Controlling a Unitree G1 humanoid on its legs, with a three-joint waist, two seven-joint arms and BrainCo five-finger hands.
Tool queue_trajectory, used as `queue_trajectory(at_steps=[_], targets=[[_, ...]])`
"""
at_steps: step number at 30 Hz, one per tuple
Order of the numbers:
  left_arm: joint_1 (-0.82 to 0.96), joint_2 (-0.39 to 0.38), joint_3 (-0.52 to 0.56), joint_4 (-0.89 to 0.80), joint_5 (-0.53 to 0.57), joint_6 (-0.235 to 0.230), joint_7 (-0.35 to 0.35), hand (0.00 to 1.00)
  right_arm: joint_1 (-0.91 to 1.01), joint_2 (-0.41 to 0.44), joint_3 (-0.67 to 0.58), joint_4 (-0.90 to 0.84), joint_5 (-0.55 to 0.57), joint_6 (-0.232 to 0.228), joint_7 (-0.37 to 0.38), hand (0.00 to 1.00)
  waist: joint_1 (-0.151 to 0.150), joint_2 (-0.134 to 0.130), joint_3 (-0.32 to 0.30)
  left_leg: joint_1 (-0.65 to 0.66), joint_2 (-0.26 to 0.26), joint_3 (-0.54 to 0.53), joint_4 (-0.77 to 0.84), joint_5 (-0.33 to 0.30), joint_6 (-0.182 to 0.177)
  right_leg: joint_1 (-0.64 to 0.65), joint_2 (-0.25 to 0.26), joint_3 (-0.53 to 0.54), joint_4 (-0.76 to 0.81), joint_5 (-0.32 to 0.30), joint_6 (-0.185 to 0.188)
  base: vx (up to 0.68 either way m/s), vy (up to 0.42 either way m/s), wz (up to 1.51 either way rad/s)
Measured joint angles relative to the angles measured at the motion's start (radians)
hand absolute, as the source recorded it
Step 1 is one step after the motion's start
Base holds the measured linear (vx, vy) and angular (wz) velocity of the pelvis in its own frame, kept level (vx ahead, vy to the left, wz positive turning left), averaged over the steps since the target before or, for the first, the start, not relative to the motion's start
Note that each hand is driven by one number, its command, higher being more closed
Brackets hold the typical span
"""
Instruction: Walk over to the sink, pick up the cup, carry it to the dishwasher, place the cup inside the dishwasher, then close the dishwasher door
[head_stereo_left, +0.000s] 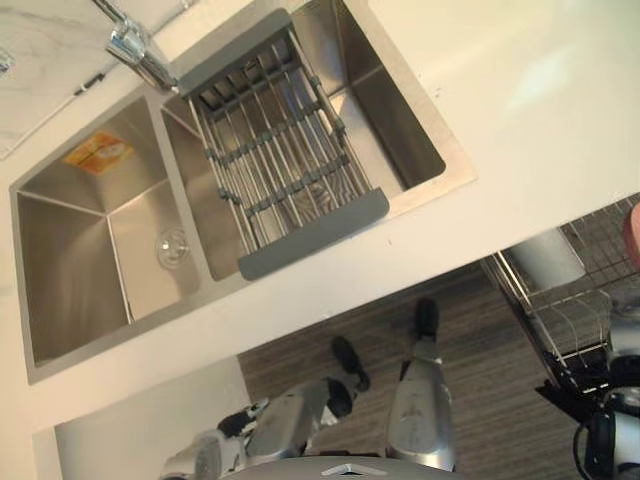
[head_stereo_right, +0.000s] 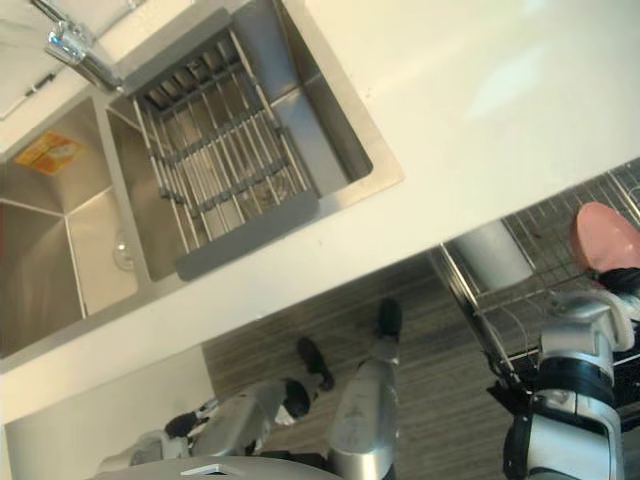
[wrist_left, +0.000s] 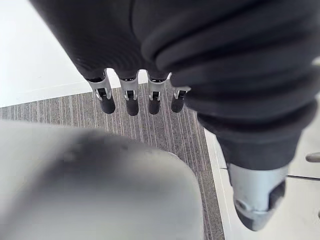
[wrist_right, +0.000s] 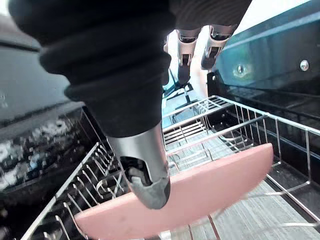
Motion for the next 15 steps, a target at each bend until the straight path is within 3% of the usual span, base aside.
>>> queue_trajectory(at_steps=[3,7,10,12,15], targets=[[0.02,-0.008,0.014,-0.001,0.039,0.031,0.001,0.0,0.096,0.086,-0.084,-0.173,0.062,-0.08,-0.003,0.0,-0.031,-0.002,0.002,0.047,0.012,0.0,-0.004,-0.011,-0.015,0.043,0.003,-0.032,0.002,-0.017,0.001,0.07,-0.03,-0.05],[0.021,-0.015,0.061,0.004,0.099,0.048,0.0,0.0,0.219,0.213,-0.133,-0.385,0.1,-0.14,0.051,0.0,-0.048,-0.016,0.012,0.115,0.033,0.026,-0.031,-0.018,-0.01,0.085,0.03,-0.034,0.01,-0.029,-0.016,0.06,-0.06,-0.27],[0.021,-0.013,0.091,0.03,0.116,0.041,0.0,0.0,0.269,0.278,-0.16,-0.456,0.175,-0.156,0.182,0.0,-0.058,-0.036,0.009,0.181,0.061,0.075,-0.039,-0.034,-0.014,0.115,0.061,0.006,0.032,-0.048,-0.021,0.06,-0.066,-0.52],[0.022,-0.009,0.094,0.054,0.117,0.033,0.001,0.0,0.294,0.306,-0.185,-0.486,0.257,-0.155,0.317,0.0,-0.065,-0.07,-0.011,0.219,0.086,0.108,-0.037,-0.045,-0.026,0.136,0.089,0.021,0.033,-0.057,-0.033,0.08,-0.089,-0.46],[0.018,-0.005,0.102,0.079,0.13,0.024,0.001,0.0,0.32,0.328,-0.205,-0.486,0.306,-0.139,0.451,0.0,-0.066,-0.117,-0.055,0.25,0.111,0.139,-0.038,-0.052,-0.038,0.15,0.12,0.041,0.033,-0.062,-0.041,0.04,-0.09,-0.34]])
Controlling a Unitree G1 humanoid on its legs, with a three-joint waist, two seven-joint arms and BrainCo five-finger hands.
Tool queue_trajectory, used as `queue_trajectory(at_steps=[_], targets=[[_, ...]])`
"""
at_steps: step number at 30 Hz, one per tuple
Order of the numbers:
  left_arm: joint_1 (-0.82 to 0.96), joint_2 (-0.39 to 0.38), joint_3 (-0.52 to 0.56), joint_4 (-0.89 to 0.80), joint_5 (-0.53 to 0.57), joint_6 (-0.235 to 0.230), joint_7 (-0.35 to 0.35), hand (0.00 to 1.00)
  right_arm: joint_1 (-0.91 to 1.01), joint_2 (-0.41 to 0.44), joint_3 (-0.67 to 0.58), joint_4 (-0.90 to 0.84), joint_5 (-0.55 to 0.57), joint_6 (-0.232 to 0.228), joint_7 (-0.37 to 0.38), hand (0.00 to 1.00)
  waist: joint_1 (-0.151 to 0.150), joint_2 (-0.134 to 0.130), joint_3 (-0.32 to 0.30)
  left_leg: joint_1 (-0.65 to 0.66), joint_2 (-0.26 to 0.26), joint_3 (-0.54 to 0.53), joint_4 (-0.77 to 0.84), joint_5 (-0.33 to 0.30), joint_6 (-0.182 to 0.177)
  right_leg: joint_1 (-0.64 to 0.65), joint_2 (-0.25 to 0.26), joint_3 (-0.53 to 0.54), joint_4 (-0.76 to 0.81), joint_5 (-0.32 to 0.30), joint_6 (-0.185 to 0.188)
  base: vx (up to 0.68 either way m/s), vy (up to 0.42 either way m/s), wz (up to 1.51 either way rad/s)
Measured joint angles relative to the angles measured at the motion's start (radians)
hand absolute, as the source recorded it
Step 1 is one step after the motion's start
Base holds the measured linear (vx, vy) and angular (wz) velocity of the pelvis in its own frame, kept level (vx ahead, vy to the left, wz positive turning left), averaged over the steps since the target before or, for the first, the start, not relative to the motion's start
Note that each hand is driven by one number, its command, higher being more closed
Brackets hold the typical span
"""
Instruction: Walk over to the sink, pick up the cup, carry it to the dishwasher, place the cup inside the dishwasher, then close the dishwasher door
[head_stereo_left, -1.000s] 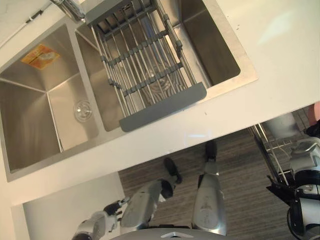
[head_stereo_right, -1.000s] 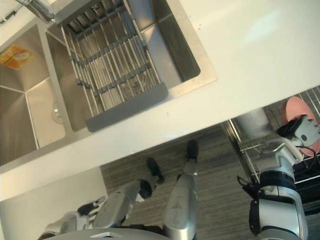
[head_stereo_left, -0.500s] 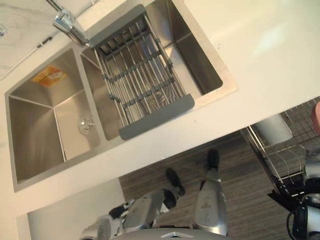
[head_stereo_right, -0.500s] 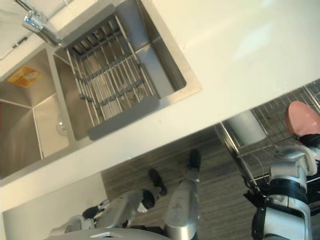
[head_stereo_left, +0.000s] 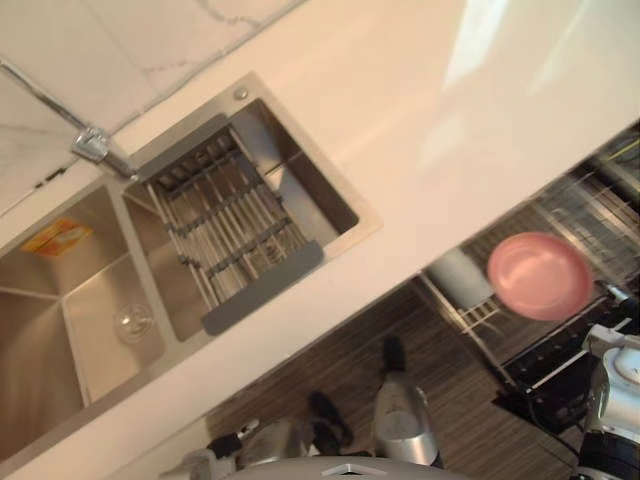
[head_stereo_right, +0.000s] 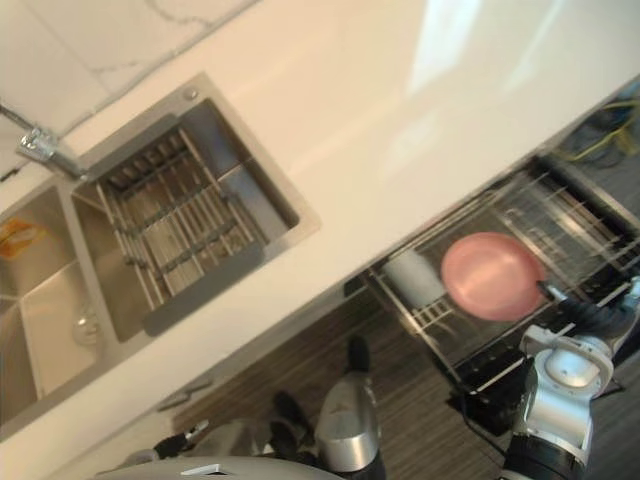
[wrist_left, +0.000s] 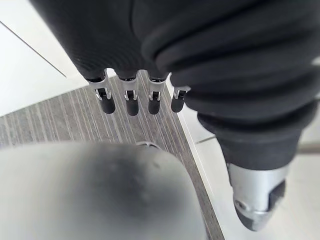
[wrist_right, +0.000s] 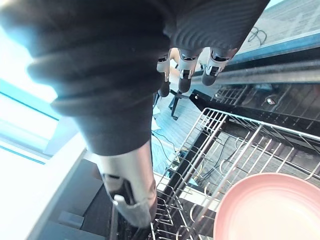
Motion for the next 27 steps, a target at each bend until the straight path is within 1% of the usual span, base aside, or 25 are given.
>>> queue_trajectory(at_steps=[2,3,4,5,7,8,9,10,11,12,13,14,15,16,17,18,19,20,21,22,23,24,25,26,27], targets=[[-0.002,0.011,0.017,0.012,0.006,-0.002,0.0,0.0,0.009,-0.001,-0.011,0.0,0.006,0.016,0.064,0.0,0.0,-0.042,-0.019,0.02,0.011,0.008,-0.003,-0.004,-0.007,0.012,0.014,0.005,0.001,-0.005,-0.008,-0.01,-0.087,-0.25],[-0.005,0.015,0.023,0.017,0.006,-0.002,0.001,0.0,0.012,-0.002,-0.028,0.0,0.007,0.025,0.092,0.0,0.0,-0.051,-0.038,0.035,0.012,0.018,-0.012,-0.002,-0.009,0.018,0.021,0.015,0.002,-0.006,-0.009,-0.03,-0.056,-0.2],[-0.006,0.015,0.025,0.019,0.006,-0.002,0.001,0.0,0.012,-0.003,-0.037,0.0,0.01,0.029,0.104,0.0,0.001,-0.06,-0.04,0.047,0.012,0.027,-0.018,-0.002,-0.01,0.024,0.024,0.023,0.001,-0.006,-0.009,-0.05,-0.036,-0.27],[-0.006,0.019,0.025,0.021,0.006,-0.002,0.001,0.0,0.008,-0.006,-0.049,0.0,0.037,0.03,0.117,0.0,0.001,-0.081,-0.049,0.057,0.012,0.035,-0.022,-0.002,-0.01,0.028,0.027,0.031,0.002,-0.006,-0.01,-0.07,-0.016,-0.24],[-0.005,0.022,0.024,0.024,0.005,-0.002,0.0,0.0,0.01,-0.011,-0.071,-0.001,0.073,0.031,0.118,0.0,-0.003,-0.091,-0.068,0.071,0.009,0.044,-0.022,-0.007,-0.015,0.03,0.031,0.045,0.004,-0.006,-0.01,-0.09,-0.01,-0.25],[-0.004,0.024,0.025,0.034,0.005,-0.002,0.001,0.0,0.009,-0.024,-0.074,-0.001,0.085,0.032,0.116,0.0,0.002,-0.102,-0.077,0.072,0.004,0.041,-0.01,-0.016,-0.017,0.025,0.037,0.065,0.008,-0.004,-0.01,-0.07,-0.008,-0.47],[-0.004,0.028,0.03,0.038,0.002,-0.002,0.0,0.0,0.002,-0.042,-0.073,-0.001,0.106,0.032,0.113,0.0,0.005,-0.107,-0.078,0.062,-0.002,-0.038,0.038,-0.038,0.0,0.022,0.042,0.098,0.023,-0.002,-0.01,-0.04,-0.008,-0.59],[-0.003,0.028,0.036,0.038,0.002,-0.004,0.001,0.0,-0.003,-0.052,-0.071,-0.001,0.115,0.032,0.113,0.0,0.01,-0.109,-0.077,0.056,-0.003,-0.095,0.063,-0.052,0.01,0.02,0.044,0.117,0.033,-0.002,-0.009,-0.02,-0.014,-0.88],[0.004,0.027,0.049,0.037,-0.008,-0.008,0.006,0.0,-0.027,-0.07,-0.063,-0.001,0.125,0.032,0.113,0.0,0.022,-0.111,-0.077,0.045,-0.012,-0.203,0.11,-0.087,0.022,0.006,0.054,0.17,0.055,0.001,-0.006,-0.09,0.01,-1.34],[0.019,0.027,0.058,0.038,-0.025,-0.013,0.017,0.0,-0.063,-0.082,-0.04,0.007,0.146,0.032,0.106,0.0,0.042,-0.112,-0.076,0.047,-0.016,-0.248,0.131,-0.13,0.009,-0.014,0.076,0.226,0.077,0.004,-0.001,-0.14,0.029,-1.43],[0.025,0.03,0.065,0.038,-0.033,-0.013,0.019,0.0,-0.07,-0.082,-0.029,0.009,0.157,0.032,0.099,0.0,0.045,-0.122,-0.075,0.051,-0.016,-0.232,0.148,-0.138,0.014,-0.019,0.084,0.249,0.089,0.006,0.001,-0.24,0.071,-1.28],[0.031,0.043,0.066,0.037,-0.035,-0.017,0.022,0.0,-0.068,-0.082,-0.026,0.009,0.181,0.032,0.09,0.0,0.045,-0.141,-0.076,0.051,-0.018,-0.202,0.176,-0.155,0.02,-0.035,0.087,0.275,0.104,0.002,0.01,-0.23,0.087,-0.89],[0.051,0.051,0.072,0.022,-0.037,-0.034,0.022,0.0,-0.051,-0.082,-0.026,0.01,0.198,0.032,0.074,0.0,0.047,-0.161,-0.074,0.058,-0.025,-0.162,0.178,-0.156,0.026,-0.047,0.07,0.259,0.109,-0.008,0.013,-0.22,0.095,-0.79],[0.06,0.053,0.076,0.019,-0.037,-0.038,0.023,0.0,-0.043,-0.082,-0.027,0.01,0.203,0.03,0.072,0.0,0.048,-0.168,-0.074,0.059,-0.029,-0.143,0.176,-0.153,0.028,-0.053,0.055,0.235,0.109,-0.009,0.013,-0.18,0.107,-0.82],[0.075,0.058,0.076,0.009,-0.043,-0.04,0.017,0.0,-0.027,-0.081,-0.027,0.012,0.221,0.03,0.072,0.0,0.05,-0.178,-0.071,0.06,-0.031,-0.106,0.176,-0.15,0.032,-0.063,0.032,0.19,0.11,-0.009,0.012,-0.15,0.071,-0.79],[0.079,0.058,0.076,0.007,-0.045,-0.036,0.023,0.0,-0.023,-0.082,-0.027,0.033,0.242,0.029,0.074,0.0,0.049,-0.189,-0.067,0.067,-0.029,-0.08,0.173,-0.148,0.034,-0.067,0.017,0.155,0.11,-0.012,0.007,-0.14,0.039,-0.74],[0.079,0.061,0.075,0.014,-0.045,-0.029,0.025,0.0,-0.025,-0.082,-0.027,0.052,0.251,0.029,0.074,0.0,0.049,-0.194,-0.065,0.071,-0.027,-0.07,0.172,-0.148,0.034,-0.068,0.012,0.14,0.113,-0.015,0.002,-0.12,-0.046,-0.59],[0.082,0.067,0.076,0.028,-0.044,-0.021,0.03,0.0,-0.024,-0.082,-0.028,0.098,0.282,0.028,0.072,0.0,0.048,-0.202,-0.068,0.074,-0.014,-0.049,0.163,-0.144,0.031,-0.085,0.001,0.107,0.148,-0.022,-0.026,-0.07,-0.078,-0.36],[0.083,0.067,0.075,0.033,-0.043,-0.019,0.036,0.0,-0.024,-0.083,-0.027,0.125,0.307,0.024,0.07,0.0,0.046,-0.203,-0.068,0.074,-0.003,-0.046,0.16,-0.139,0.026,-0.089,0.002,0.087,0.179,-0.025,-0.048,-0.04,-0.101,-0.25],[0.086,0.065,0.078,0.04,-0.042,-0.018,0.042,0.0,-0.025,-0.084,-0.028,0.183,0.372,0.013,0.059,0.0,0.041,-0.2,-0.07,0.07,0.025,-0.041,0.157,-0.128,0.012,-0.094,0.002,0.045,0.255,-0.045,-0.081,0.04,-0.112,-0.12],[0.087,0.064,0.085,0.039,-0.041,-0.018,0.041,0.0,-0.026,-0.083,-0.026,0.226,0.41,0.004,0.054,0.0,0.043,-0.193,-0.076,0.068,0.044,-0.035,0.155,-0.121,-0.002,-0.089,-0.005,0.02,0.305,-0.064,-0.093,0.07,-0.151,-0.2],[0.087,0.066,0.093,0.038,-0.039,-0.018,0.041,0.0,-0.026,-0.083,-0.018,0.276,0.473,-0.013,0.053,0.0,0.054,-0.204,-0.085,0.067,0.058,-0.023,0.154,-0.114,-0.017,-0.068,-0.032,0.002,0.335,-0.114,-0.084,0.13,-0.207,-0.23],[0.079,0.078,0.103,0.041,-0.035,-0.018,0.041,0.0,-0.028,-0.075,0.0,0.311,0.519,-0.031,0.055,0.0,0.058,-0.23,-0.095,0.051,0.065,-0.027,0.184,-0.122,-0.033,-0.06,-0.041,-0.014,0.326,-0.133,-0.053,0.12,-0.2,-0.15],[0.071,0.081,0.107,0.044,-0.034,-0.016,0.044,0.0,-0.031,-0.073,0.006,0.325,0.535,-0.041,0.059,0.0,0.055,-0.229,-0.095,0.036,0.076,-0.037,0.201,-0.126,-0.039,-0.062,-0.033,-0.031,0.325,-0.135,-0.051,0.09,-0.249,-0.09],[0.066,0.087,0.114,0.044,-0.036,-0.01,0.044,0.0,-0.038,-0.047,0.013,0.33,0.554,-0.056,0.066,0.0,0.058,-0.228,-0.095,0.022,0.091,-0.054,0.212,-0.128,-0.043,-0.064,-0.008,-0.03,0.317,-0.13,-0.059,0.03,-0.165,-0.12]])
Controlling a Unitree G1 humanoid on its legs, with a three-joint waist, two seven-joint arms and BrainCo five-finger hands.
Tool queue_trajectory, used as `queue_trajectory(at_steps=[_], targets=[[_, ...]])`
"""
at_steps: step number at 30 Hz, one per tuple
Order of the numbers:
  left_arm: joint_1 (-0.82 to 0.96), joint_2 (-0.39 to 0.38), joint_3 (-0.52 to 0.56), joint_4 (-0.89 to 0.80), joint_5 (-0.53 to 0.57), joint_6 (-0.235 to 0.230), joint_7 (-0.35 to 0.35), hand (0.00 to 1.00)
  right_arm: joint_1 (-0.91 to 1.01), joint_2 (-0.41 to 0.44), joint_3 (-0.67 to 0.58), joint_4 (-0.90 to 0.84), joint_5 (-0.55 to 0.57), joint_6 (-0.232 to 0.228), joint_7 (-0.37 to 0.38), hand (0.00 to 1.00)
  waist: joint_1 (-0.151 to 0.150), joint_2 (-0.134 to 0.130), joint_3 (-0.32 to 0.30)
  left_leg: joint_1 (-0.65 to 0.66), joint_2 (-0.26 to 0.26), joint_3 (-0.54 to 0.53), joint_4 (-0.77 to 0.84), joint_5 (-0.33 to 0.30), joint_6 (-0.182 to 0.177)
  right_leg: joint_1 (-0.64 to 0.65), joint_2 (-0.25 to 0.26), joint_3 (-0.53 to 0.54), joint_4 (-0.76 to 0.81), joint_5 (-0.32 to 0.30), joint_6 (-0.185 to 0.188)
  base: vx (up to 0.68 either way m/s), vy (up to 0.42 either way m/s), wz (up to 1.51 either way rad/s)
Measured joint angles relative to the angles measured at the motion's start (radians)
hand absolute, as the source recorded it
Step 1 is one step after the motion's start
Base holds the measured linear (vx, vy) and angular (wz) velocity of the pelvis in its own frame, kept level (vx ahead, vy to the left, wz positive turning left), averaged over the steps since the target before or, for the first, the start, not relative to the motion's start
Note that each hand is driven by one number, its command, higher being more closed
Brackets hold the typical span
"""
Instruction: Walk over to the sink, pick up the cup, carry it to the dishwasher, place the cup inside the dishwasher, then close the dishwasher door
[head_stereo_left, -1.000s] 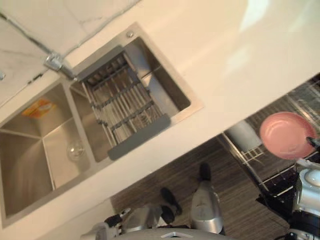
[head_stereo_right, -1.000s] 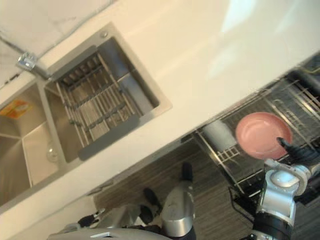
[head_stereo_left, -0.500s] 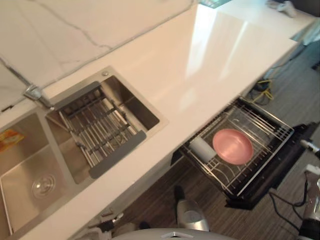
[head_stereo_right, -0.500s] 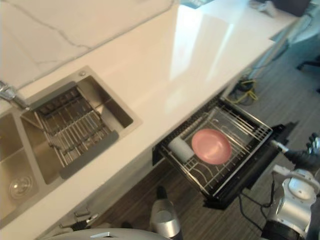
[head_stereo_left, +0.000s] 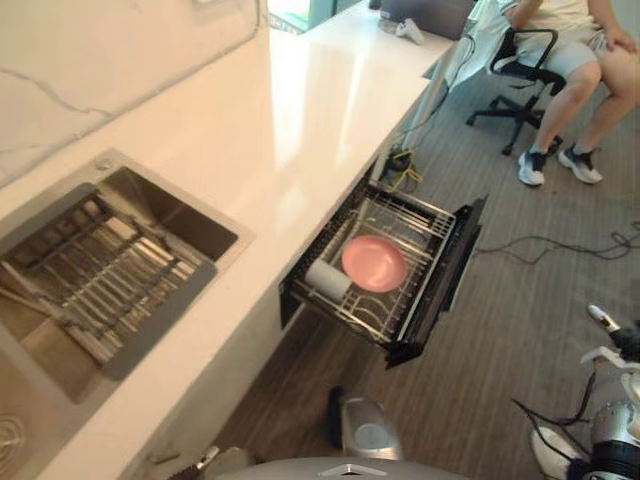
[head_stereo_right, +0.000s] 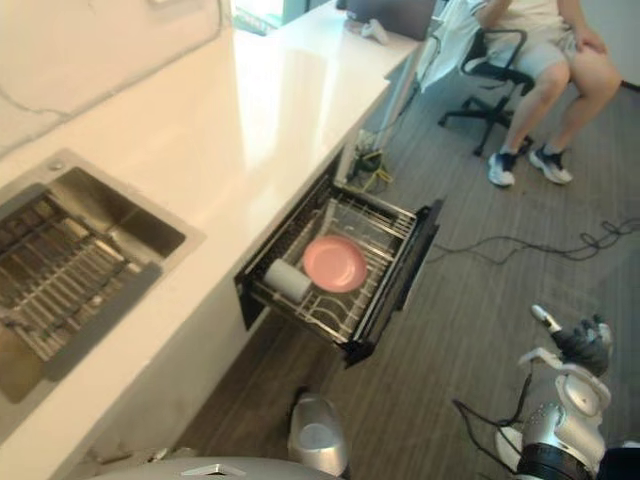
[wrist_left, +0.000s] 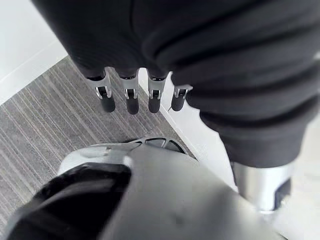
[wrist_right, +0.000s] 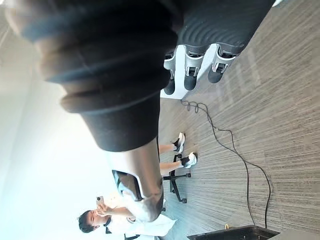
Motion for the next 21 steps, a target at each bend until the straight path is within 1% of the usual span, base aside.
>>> queue_trajectory(at_steps=[1,2,3,4,5,6,7,8,9,10,11,13,17,18,19,21], targets=[[-0.001,-0.001,0.0,0.001,-0.001,0.001,0.002,0.0,-0.008,0.018,0.004,0.0,0.001,-0.008,0.003,0.0,0.003,0.001,-0.001,-0.001,0.011,-0.002,-0.001,0.002,0.002,0.001,0.014,0.002,-0.007,0.009,-0.007,-0.05,-0.228,-0.31],[-0.006,-0.001,-0.009,0.0,-0.004,0.003,0.01,0.0,-0.023,0.054,0.023,0.0,0.002,-0.025,0.005,0.0,0.015,0.007,-0.005,0.002,0.038,0.0,-0.006,0.006,0.0,0.023,0.045,0.003,-0.071,0.038,0.003,-0.09,-0.172,-0.36],[-0.007,-0.003,-0.013,-0.005,-0.012,0.005,0.025,0.0,-0.016,0.083,0.05,0.0,0.003,-0.031,0.006,0.0,0.03,0.006,-0.013,0.003,0.051,0.012,-0.016,0.016,-0.018,0.065,0.067,0.001,-0.179,0.043,-0.002,-0.12,-0.197,-0.31],[-0.013,-0.003,-0.012,-0.005,-0.019,0.004,0.032,0.0,-0.014,0.1,0.057,0.0,0.003,-0.034,0.006,0.0,0.035,0.008,-0.015,0.0,0.057,0.015,-0.02,0.024,-0.022,0.073,0.071,-0.015,-0.207,0.045,-0.001,-0.12,-0.104,-0.15],[-0.015,-0.006,-0.014,-0.007,-0.039,0.004,0.051,0.0,-0.001,0.133,0.071,0.0,0.002,-0.043,0.005,0.0,0.048,0.012,-0.029,-0.006,0.06,0.021,-0.044,0.043,-0.027,0.075,0.055,-0.086,-0.231,0.039,-0.001,-0.11,-0.053,-0.12],[-0.014,-0.009,-0.012,-0.007,-0.065,0.004,0.069,0.0,0.007,0.166,0.086,0.0,0.002,-0.044,0.006,0.0,0.066,0.011,-0.044,-0.008,0.058,0.031,-0.067,0.06,-0.037,0.079,0.051,-0.126,-0.271,0.073,0.0,-0.08,-0.036,-0.14],[-0.014,-0.007,-0.012,-0.006,-0.079,0.004,0.073,0.0,0.007,0.179,0.097,0.0,0.001,-0.043,0.007,0.0,0.074,0.008,-0.048,-0.009,0.057,0.032,-0.072,0.065,-0.042,0.088,0.051,-0.14,-0.298,0.103,-0.002,-0.03,-0.05,-0.14],[-0.013,-0.004,-0.011,-0.006,-0.098,0.004,0.083,0.0,0.007,0.192,0.119,0.0,0.0,-0.04,0.007,0.0,0.082,0.012,-0.049,-0.009,0.057,0.028,-0.08,0.071,-0.046,0.107,0.064,-0.148,-0.349,0.136,-0.012,-0.02,-0.065,0.02],[-0.012,-0.01,-0.011,-0.006,-0.099,0.004,0.088,0.0,0.008,0.204,0.135,0.0,-0.005,-0.039,0.008,0.0,0.086,0.013,-0.054,-0.008,0.052,0.024,-0.105,0.081,-0.058,0.118,0.069,-0.16,-0.384,0.151,-0.011,-0.02,-0.056,0.1],[-0.012,-0.014,-0.011,-0.006,-0.1,0.003,0.087,0.0,0.009,0.206,0.145,0.001,-0.008,-0.037,0.008,0.0,0.088,0.014,-0.055,-0.008,0.051,0.021,-0.116,0.09,-0.058,0.123,0.071,-0.165,-0.398,0.156,-0.01,-0.01,-0.015,0.19],[-0.011,-0.021,-0.011,-0.006,-0.111,-0.002,0.087,0.0,0.01,0.21,0.159,0.001,-0.016,-0.034,0.008,0.0,0.095,0.026,-0.062,-0.008,0.044,0.013,-0.136,0.104,-0.06,0.127,0.072,-0.171,-0.416,0.164,-0.013,0.0,0.024,0.27],[-0.007,-0.03,-0.01,-0.006,-0.116,-0.016,0.089,0.0,0.011,0.224,0.16,0.01,-0.02,-0.032,0.006,0.0,0.105,0.031,-0.065,-0.01,0.036,-0.011,-0.162,0.122,-0.061,0.143,0.072,-0.197,-0.445,0.178,-0.004,0.02,0.05,0.33],[0.003,-0.042,-0.007,-0.007,-0.117,-0.04,0.089,0.0,0.008,0.25,0.202,0.07,-0.019,-0.037,-0.005,0.0,0.131,0.047,-0.076,-0.008,0.02,-0.054,-0.197,0.147,-0.056,0.159,0.063,-0.231,-0.459,0.179,-0.003,0.05,0.107,0.3],[0.003,-0.043,-0.007,-0.006,-0.117,-0.042,0.089,0.0,0.008,0.253,0.207,0.078,-0.018,-0.037,-0.005,0.0,0.134,0.045,-0.075,-0.008,0.016,-0.058,-0.202,0.15,-0.056,0.161,0.059,-0.237,-0.459,0.179,-0.003,0.07,0.139,0.33],[0.004,-0.043,-0.006,-0.006,-0.117,-0.049,0.089,0.0,0.012,0.261,0.215,0.085,-0.01,-0.048,-0.009,0.0,0.136,0.059,-0.081,-0.009,0.007,-0.077,-0.211,0.155,-0.052,0.166,0.05,-0.254,-0.459,0.179,-0.003,0.07,0.147,0.4],[0.005,-0.056,0.007,-0.006,-0.117,-0.051,0.088,0.0,0.011,0.276,0.219,0.1,0.023,-0.08,-0.008,0.0,0.139,0.061,-0.08,-0.009,-0.003,-0.102,-0.212,0.156,-0.048,0.181,0.037,-0.276,-0.46,0.181,0.0,0.07,0.164,0.46]])
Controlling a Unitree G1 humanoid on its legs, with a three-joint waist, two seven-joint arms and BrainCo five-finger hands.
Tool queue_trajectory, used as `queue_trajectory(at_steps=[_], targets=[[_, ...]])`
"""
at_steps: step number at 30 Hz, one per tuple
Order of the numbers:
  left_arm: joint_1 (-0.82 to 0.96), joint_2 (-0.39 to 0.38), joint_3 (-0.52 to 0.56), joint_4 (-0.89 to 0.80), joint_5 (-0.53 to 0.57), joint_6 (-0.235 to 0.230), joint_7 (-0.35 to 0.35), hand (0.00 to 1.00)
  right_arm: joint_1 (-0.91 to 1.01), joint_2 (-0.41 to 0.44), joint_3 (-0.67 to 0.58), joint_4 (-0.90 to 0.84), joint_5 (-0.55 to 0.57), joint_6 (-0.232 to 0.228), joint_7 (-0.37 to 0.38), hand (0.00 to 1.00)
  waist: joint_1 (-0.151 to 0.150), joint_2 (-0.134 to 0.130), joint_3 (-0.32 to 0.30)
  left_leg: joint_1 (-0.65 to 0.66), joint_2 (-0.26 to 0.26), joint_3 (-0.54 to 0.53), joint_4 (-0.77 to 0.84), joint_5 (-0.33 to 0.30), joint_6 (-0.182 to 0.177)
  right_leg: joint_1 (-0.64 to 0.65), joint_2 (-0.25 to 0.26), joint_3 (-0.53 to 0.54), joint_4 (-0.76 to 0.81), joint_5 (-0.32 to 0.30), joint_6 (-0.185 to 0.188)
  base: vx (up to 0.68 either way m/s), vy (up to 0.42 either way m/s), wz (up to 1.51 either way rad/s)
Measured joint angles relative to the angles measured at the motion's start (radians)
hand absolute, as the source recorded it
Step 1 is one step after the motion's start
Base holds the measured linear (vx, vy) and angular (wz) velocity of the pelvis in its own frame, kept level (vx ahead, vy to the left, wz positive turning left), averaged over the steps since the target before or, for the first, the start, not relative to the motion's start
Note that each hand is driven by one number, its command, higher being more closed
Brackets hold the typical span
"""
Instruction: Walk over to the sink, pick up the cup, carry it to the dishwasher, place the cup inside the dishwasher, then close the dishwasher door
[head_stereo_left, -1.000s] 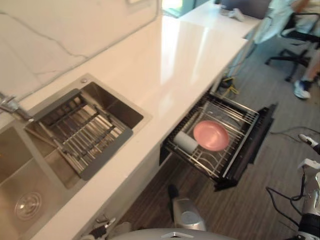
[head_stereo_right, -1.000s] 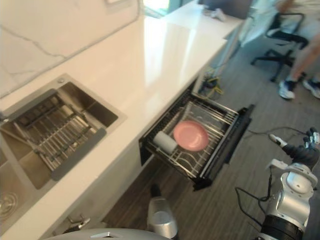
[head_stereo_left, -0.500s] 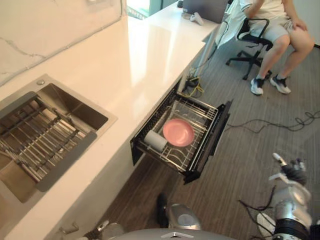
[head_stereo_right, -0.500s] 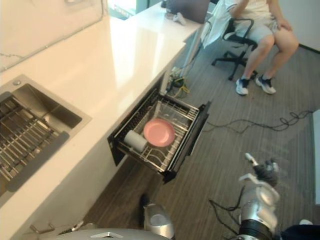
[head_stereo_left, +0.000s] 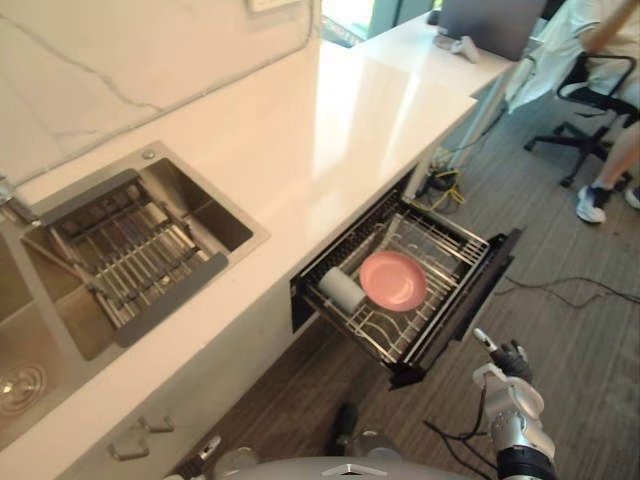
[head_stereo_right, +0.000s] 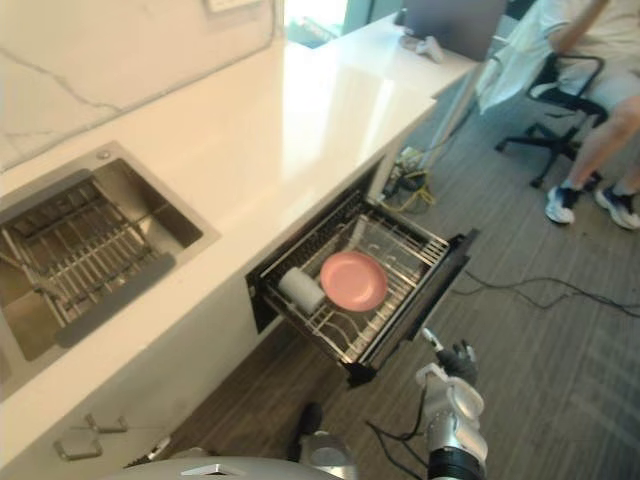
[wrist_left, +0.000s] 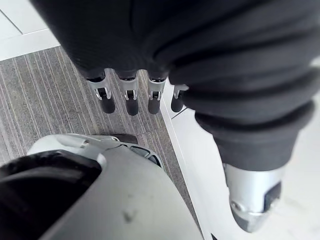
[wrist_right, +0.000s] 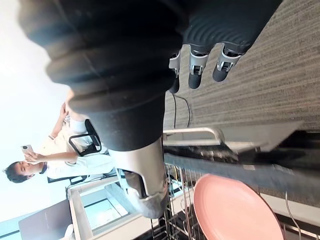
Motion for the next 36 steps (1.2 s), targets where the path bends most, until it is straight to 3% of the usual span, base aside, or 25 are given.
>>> queue_trajectory(at_steps=[1,4,6,8,13,18,28,33,36], targets=[[0.001,-0.006,0.023,0.0,0.0,-0.008,-0.003,0.0,-0.003,0.009,0.001,0.028,0.07,-0.026,-0.001,0.0,0.012,0.004,0.001,-0.003,-0.013,-0.025,-0.002,-0.001,0.007,0.011,-0.015,-0.026,0.0,0.001,0.007,0.06,0.146,0.44],[0.001,-0.015,0.024,0.0,0.0,-0.013,-0.003,0.0,-0.01,0.012,0.001,0.072,0.133,-0.057,0.001,0.0,0.019,0.011,0.003,-0.013,-0.034,-0.066,-0.017,0.01,0.024,0.017,-0.036,-0.062,-0.001,0.004,0.021,0.05,0.126,0.48],[0.011,-0.023,0.043,-0.001,0.001,-0.018,-0.004,0.0,-0.017,0.021,-0.026,0.099,0.177,-0.121,-0.009,0.0,0.025,0.019,0.006,-0.033,-0.057,-0.107,-0.023,0.018,0.036,0.02,-0.061,-0.106,-0.001,0.007,0.033,0.04,0.119,0.58],[0.021,-0.025,0.056,0.0,0.002,-0.018,-0.008,0.0,-0.02,0.008,-0.028,0.131,0.206,-0.148,-0.016,0.0,0.027,0.021,0.013,-0.034,-0.069,-0.133,-0.027,0.022,0.042,0.031,-0.074,-0.13,-0.001,0.009,0.04,0.03,0.081,0.44],[0.046,-0.04,0.06,0.001,0.013,-0.036,-0.031,0.0,-0.027,-0.003,-0.022,0.217,0.236,-0.158,-0.03,0.0,0.043,0.038,0.028,-0.055,-0.096,-0.205,-0.031,0.038,0.059,0.052,-0.101,-0.197,-0.001,0.008,0.059,0.0,0.046,0.43],[0.073,-0.048,0.058,0.003,0.051,-0.054,-0.049,0.0,-0.077,-0.01,0.016,0.251,0.28,-0.186,-0.047,0.0,0.07,0.047,0.041,-0.072,-0.101,-0.258,-0.033,0.063,0.053,0.066,-0.109,-0.25,-0.001,-0.001,0.067,-0.05,-0.009,0.3],[0.081,-0.065,0.028,0.013,0.061,-0.08,-0.076,0.0,-0.213,-0.03,0.088,0.252,0.314,-0.21,-0.047,0.0,0.114,0.091,0.057,-0.117,-0.099,-0.316,-0.032,0.085,0.036,0.06,-0.106,-0.306,-0.001,-0.001,0.055,-0.04,-0.01,0.15],[0.083,-0.063,0.023,0.012,0.061,-0.089,-0.099,0.0,-0.267,-0.035,0.088,0.247,0.359,-0.209,-0.034,0.0,0.139,0.093,0.057,-0.146,-0.1,-0.342,-0.033,0.111,0.042,0.044,-0.104,-0.333,0.0,-0.002,0.051,0.02,-0.01,0.2],[0.081,-0.063,0.023,0.018,0.061,-0.095,-0.113,0.0,-0.311,-0.037,0.087,0.245,0.403,-0.233,-0.022,0.0,0.149,0.096,0.06,-0.181,-0.102,-0.38,-0.035,0.134,0.042,0.028,-0.103,-0.368,0.006,0.002,0.039,0.02,-0.013,0.32]])
